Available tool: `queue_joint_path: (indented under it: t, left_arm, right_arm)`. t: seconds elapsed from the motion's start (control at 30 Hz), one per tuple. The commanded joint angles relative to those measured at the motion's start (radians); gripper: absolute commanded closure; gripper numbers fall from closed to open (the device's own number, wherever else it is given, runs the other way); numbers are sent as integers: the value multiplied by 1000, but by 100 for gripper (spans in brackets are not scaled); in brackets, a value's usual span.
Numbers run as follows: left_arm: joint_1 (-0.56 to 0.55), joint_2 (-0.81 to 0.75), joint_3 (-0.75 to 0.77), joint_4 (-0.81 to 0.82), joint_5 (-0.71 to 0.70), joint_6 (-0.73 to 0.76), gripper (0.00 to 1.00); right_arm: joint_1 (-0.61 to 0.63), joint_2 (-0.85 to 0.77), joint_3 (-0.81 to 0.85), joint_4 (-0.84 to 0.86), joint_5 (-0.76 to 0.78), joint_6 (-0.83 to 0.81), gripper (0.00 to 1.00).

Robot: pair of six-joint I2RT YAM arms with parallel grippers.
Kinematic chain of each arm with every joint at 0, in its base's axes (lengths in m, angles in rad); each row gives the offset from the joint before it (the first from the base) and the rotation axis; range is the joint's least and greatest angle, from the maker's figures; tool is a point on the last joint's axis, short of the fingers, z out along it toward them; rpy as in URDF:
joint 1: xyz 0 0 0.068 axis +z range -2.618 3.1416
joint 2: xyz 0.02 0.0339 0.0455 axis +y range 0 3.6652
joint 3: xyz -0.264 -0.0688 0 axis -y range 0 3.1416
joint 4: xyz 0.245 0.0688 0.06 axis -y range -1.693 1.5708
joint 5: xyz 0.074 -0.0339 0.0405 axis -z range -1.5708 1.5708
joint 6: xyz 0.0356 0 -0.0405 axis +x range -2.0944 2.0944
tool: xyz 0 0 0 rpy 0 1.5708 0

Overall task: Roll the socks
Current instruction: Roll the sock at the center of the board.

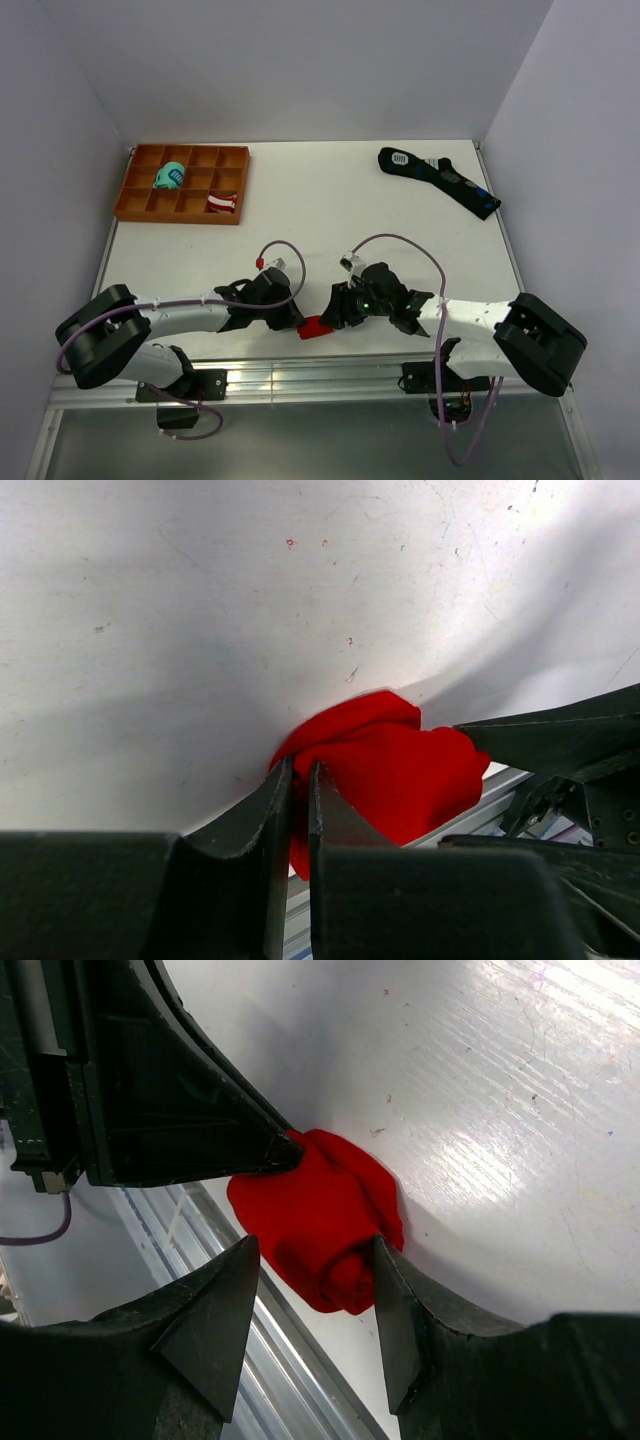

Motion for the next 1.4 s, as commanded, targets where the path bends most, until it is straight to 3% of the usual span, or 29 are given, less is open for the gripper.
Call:
queue_joint_path:
  t: [0.0, 0.3, 0.63, 0.93, 1.03, 1.27, 1.37]
  left_arm:
    - [1, 60, -44, -158, -15, 56, 100]
    - [6, 69, -53, -138, 0, 52, 100]
    - [7, 66, -60, -128, 3, 53, 100]
    - [9, 20, -60, -142, -37, 47, 99]
    - [12, -16, -54, -164, -37, 43, 92]
    - [64, -125, -52, -223, -113, 53, 63]
    - [98, -159, -55, -238, -118, 64, 59]
  right_arm:
    - [15, 8, -8, 27, 20, -19, 44]
    - [20, 16, -26, 36, 34, -13, 48]
    - [23, 100, -11, 27, 53, 33, 80]
    - [26, 181, -2, -11, 69, 191, 99]
    - [29, 192, 13, -49, 101, 262, 100]
    - [52, 209, 61, -142, 182, 372, 100]
    - [67, 229, 72, -160, 199, 385, 100]
